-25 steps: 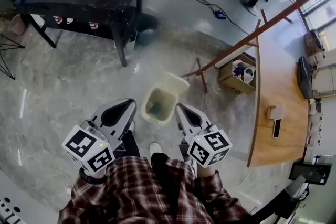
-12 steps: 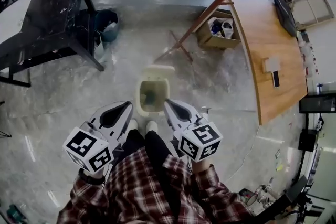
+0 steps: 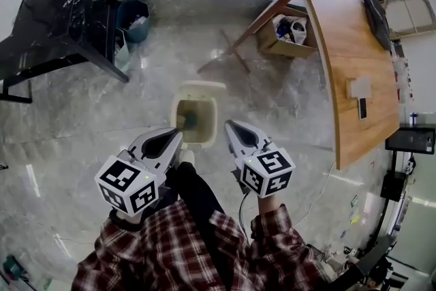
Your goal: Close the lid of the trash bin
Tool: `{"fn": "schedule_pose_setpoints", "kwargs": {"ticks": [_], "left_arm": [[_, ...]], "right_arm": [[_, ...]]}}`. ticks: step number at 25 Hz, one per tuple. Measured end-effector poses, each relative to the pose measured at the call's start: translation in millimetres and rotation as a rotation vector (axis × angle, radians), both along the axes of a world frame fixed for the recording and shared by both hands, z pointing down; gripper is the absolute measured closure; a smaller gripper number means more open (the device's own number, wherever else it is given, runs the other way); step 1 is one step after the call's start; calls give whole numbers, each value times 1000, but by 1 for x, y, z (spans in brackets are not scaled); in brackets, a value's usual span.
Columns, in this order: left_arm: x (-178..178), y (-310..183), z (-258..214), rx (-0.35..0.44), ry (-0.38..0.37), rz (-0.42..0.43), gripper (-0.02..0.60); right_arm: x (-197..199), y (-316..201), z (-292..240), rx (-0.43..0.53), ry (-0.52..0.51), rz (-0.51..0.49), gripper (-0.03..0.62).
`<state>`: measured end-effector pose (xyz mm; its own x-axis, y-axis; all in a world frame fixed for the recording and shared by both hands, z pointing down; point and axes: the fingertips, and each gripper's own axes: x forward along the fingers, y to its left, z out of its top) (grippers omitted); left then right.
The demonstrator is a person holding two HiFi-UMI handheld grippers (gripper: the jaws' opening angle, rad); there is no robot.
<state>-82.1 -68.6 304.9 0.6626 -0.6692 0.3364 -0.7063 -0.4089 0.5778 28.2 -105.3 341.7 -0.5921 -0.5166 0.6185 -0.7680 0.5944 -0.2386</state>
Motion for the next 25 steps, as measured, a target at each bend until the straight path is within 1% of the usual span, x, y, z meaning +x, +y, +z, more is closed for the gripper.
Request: {"fn": "schedule_pose_setpoints", "kwargs": {"ticks": [2,6,11,15,17,20,25], "left_arm": [[-3,-5,16,-23,-11,-16,569],[-5,-12,50,-73,-13,-69,569],[5,-23,105,-142,-21,-56,569],[6,-30,143,-200,-11,-68,570],[9,-32,158,-216,-17,-54,569],[13,-33,177,-239,-17,-41,569],[14,-38,197,-266,-2,-50,569]], "right_arm": [[-2,-17,14,6,17,-28,580],[-11,-51,53,-27,45,-128,580],[-17,-92,116,-68,121,-231,579],[-19,-122,155,-89,173,-321,530],[-17,-135,171,-101,201,-387,530],[-12,-145,192,-168,208,-464,530],[-11,-149,217,-261,178,-500,530]]}}
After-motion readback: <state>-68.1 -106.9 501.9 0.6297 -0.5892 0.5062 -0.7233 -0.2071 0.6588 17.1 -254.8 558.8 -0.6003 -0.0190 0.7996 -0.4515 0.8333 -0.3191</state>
